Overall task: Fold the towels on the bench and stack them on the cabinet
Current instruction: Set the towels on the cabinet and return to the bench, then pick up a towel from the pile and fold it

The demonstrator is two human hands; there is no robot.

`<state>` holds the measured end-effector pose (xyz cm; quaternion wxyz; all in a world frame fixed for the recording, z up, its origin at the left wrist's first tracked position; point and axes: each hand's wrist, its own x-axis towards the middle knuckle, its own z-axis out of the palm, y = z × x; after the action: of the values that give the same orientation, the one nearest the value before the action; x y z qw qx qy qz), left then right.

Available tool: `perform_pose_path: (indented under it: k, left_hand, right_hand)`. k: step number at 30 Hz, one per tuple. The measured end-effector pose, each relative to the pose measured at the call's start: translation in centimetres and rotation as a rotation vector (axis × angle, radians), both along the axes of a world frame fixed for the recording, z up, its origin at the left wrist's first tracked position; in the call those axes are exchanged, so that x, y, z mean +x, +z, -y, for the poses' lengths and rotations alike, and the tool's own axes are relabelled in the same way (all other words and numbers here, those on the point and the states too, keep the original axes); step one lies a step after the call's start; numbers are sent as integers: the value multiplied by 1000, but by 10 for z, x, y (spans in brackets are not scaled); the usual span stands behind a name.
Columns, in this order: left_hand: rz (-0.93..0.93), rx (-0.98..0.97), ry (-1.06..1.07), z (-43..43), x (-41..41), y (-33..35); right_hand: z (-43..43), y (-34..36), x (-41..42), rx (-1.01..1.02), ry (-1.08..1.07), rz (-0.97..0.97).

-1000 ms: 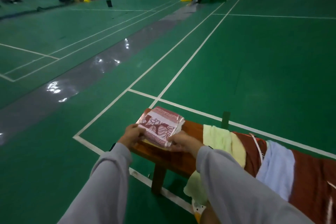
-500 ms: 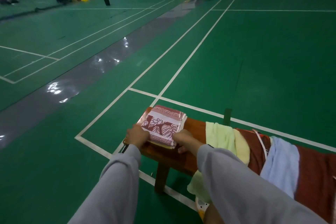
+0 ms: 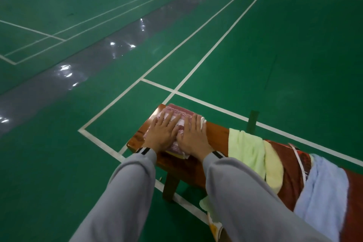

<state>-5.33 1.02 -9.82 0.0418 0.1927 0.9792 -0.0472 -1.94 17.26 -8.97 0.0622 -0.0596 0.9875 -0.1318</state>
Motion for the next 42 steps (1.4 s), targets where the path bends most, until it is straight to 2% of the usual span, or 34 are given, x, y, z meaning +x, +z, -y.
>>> perform_pose_path:
  k: [5, 11, 14, 18, 21, 24, 29, 31, 34, 37, 40, 42]
  left_hand:
    - [-12, 31, 31, 0, -8, -16]
    - [19, -115, 75, -24, 3, 20]
    - [-47, -1, 115, -57, 23, 39]
    - [-51, 209, 40, -107, 68, 53]
    - [175, 454, 153, -145, 105, 52]
    - [422, 540, 197, -180, 133, 50]
    - [585, 504, 221, -223, 156, 52]
    - [609, 592, 295, -230, 155, 54]
    - [635, 931, 419, -238, 150, 83]
    - [687, 1255, 470, -246, 143, 130]
    - [908, 1502, 313, -250, 150, 189]
    - [1030, 1538, 132, -250, 157, 223]
  right_hand:
    - [0, -13, -2, 27, 2, -36]
    - [-11, 1, 3, 11, 24, 47]
    - [-27, 10, 33, 29, 75, 76]
    - [-67, 22, 82, 47, 46, 53]
    - [-112, 26, 121, 106, -32, 52]
    - [-157, 29, 152, 151, -116, 136]
    - [-200, 51, 176, 72, -276, 229]
    - [-206, 63, 180, 44, -308, 230]
    - [-214, 76, 180, -102, -388, 210]
    - [-216, 91, 182, -399, -511, 185]
    - [-212, 115, 192, -852, -651, 191]
    - [-207, 139, 208, -1221, -745, 210]
